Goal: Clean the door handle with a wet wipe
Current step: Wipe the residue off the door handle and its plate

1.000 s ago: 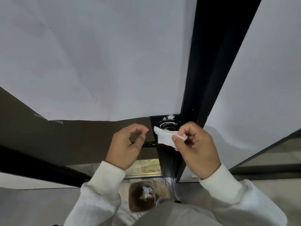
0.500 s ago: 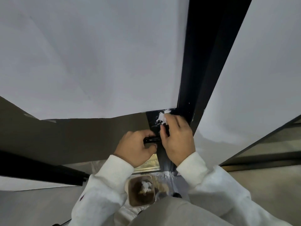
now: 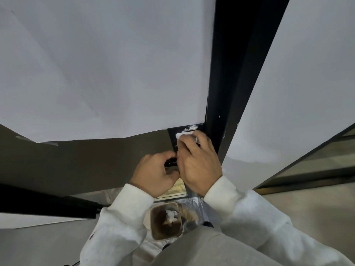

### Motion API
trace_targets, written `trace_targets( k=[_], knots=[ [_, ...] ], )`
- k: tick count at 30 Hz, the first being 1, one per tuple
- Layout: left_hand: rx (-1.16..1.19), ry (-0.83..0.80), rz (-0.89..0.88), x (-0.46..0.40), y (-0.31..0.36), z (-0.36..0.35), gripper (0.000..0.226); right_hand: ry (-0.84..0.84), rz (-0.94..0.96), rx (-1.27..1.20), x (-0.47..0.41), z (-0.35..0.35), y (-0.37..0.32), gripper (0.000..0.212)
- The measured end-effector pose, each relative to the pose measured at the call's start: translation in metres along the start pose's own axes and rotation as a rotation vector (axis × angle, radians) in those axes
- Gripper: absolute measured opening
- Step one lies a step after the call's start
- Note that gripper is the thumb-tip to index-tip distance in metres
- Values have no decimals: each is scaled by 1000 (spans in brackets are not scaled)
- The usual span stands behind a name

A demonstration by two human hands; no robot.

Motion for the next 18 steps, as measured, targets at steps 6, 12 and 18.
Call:
trace_targets(
  k=[6,12,18],
  knots=[
    [-6,19,21,1,0,2,48,217,-179,-301,13,13,15,34],
    [4,-8,13,0,1,1,38,152,-144,-149,-7,10,19,22],
    [19,-20,0,1,3,3,37,250,-148,-181,-6,28,21,14]
  ],
)
Point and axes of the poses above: each hand's wrist, its own x-axis away from the middle knuckle, its own z-axis out of the back of the hand, y = z × x, the point moved 4 cm from there along -x, towards the middle knuckle
